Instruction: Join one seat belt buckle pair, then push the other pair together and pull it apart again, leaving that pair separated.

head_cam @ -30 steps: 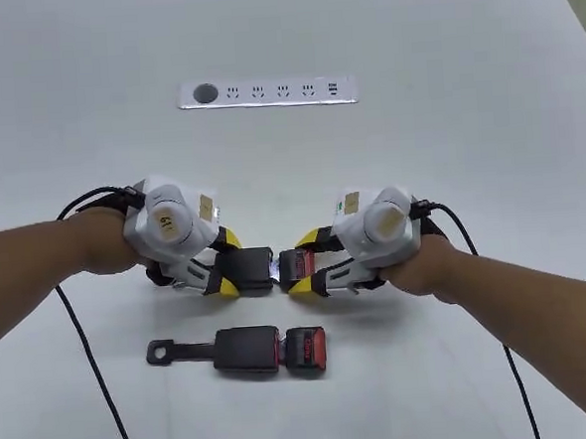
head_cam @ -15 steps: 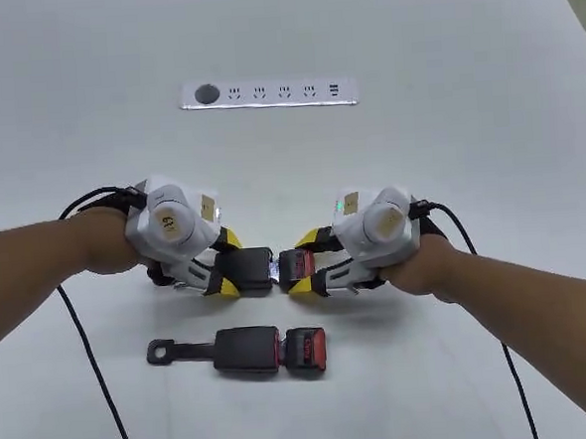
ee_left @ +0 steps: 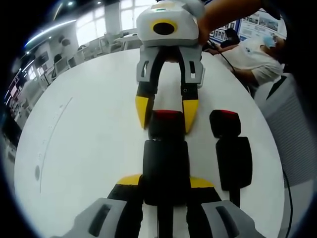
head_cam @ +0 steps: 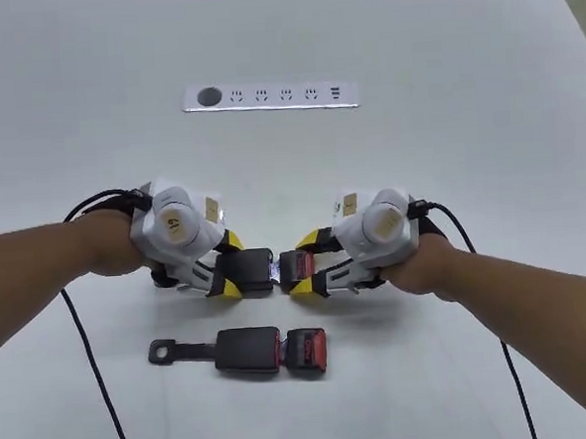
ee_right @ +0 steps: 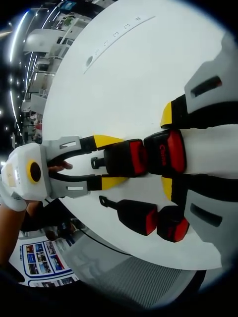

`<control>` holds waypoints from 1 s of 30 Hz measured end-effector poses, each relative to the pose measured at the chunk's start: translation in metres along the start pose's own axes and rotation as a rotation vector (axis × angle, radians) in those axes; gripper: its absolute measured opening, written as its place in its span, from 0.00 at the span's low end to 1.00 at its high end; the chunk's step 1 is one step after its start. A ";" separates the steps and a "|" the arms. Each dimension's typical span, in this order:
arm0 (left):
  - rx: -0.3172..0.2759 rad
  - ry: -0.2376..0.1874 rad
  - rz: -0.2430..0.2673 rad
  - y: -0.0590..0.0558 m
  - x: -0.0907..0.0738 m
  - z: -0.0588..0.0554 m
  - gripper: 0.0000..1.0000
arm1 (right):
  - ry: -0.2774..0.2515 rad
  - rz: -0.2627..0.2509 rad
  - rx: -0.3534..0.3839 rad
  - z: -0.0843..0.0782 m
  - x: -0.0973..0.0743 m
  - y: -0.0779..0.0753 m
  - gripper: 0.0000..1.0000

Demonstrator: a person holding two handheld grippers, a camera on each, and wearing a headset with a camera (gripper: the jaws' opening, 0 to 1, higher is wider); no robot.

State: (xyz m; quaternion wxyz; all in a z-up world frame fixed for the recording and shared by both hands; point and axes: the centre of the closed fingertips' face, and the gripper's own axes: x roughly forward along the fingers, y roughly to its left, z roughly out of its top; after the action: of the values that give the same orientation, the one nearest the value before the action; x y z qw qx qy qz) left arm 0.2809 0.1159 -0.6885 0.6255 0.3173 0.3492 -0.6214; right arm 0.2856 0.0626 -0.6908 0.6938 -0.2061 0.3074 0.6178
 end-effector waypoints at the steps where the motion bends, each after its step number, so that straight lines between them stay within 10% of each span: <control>1: 0.000 0.001 0.000 0.000 0.000 0.000 0.34 | 0.001 0.000 0.000 0.000 0.000 0.000 0.34; 30: -0.018 0.001 0.011 0.002 0.002 -0.002 0.34 | 0.002 -0.013 0.022 -0.014 -0.016 0.000 0.34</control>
State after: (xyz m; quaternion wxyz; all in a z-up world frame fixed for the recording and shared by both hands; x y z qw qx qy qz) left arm 0.2827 0.1167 -0.6910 0.6313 0.3140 0.3533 -0.6148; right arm 0.2828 0.0418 -0.6898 0.6996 -0.2013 0.3135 0.6097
